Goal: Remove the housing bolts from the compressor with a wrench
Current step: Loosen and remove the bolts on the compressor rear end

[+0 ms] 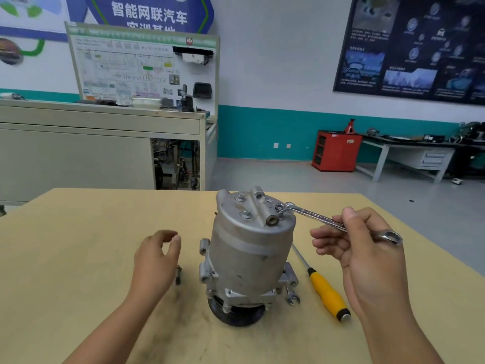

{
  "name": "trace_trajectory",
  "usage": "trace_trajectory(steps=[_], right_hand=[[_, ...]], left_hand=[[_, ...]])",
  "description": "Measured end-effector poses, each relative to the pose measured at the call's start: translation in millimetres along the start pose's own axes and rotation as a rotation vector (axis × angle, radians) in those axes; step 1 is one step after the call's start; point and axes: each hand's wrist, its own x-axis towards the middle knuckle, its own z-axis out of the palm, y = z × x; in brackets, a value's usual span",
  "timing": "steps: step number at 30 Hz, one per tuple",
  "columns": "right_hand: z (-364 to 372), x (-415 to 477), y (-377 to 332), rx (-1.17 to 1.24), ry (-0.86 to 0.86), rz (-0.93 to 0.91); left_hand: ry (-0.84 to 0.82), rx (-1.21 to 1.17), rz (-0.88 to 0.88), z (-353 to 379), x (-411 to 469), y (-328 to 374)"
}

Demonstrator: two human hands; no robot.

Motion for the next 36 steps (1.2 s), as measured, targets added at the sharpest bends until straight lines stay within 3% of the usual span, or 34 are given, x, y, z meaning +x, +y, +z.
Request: trace_trajectory(steps=[3, 5, 9, 12, 22, 32, 36], right_hand=[[2, -5, -5, -0.069, 0.009, -0.044], [5, -8, -9, -0.090, 0.014, -0.056], [7, -9, -16, -0.128, 0.040, -0.063], [7, -5, -16, -0.127, 0.062, -0.062], [10, 0, -16, -0.181, 0.020, -0.083], [6, 1, -6, -0.119, 0.087, -0.057], [5, 2, -8, -0.166, -0.003, -0.051]], left_hand=[[0.051, -0.264, 0.162, -8, -24, 53], [-0.029, -0.360, 0.276, -14, -39, 82], [-0.241, -0.271, 0.406, -11, -57, 109], [-0.267, -0.182, 0.422, -1, -60, 112], [-0.084, -0.221, 0.499, 24, -60, 104], [-0.085, -0.234, 0.485, 24, -62, 105], [-0.080, -0.233, 0.497, 24, -61, 104]])
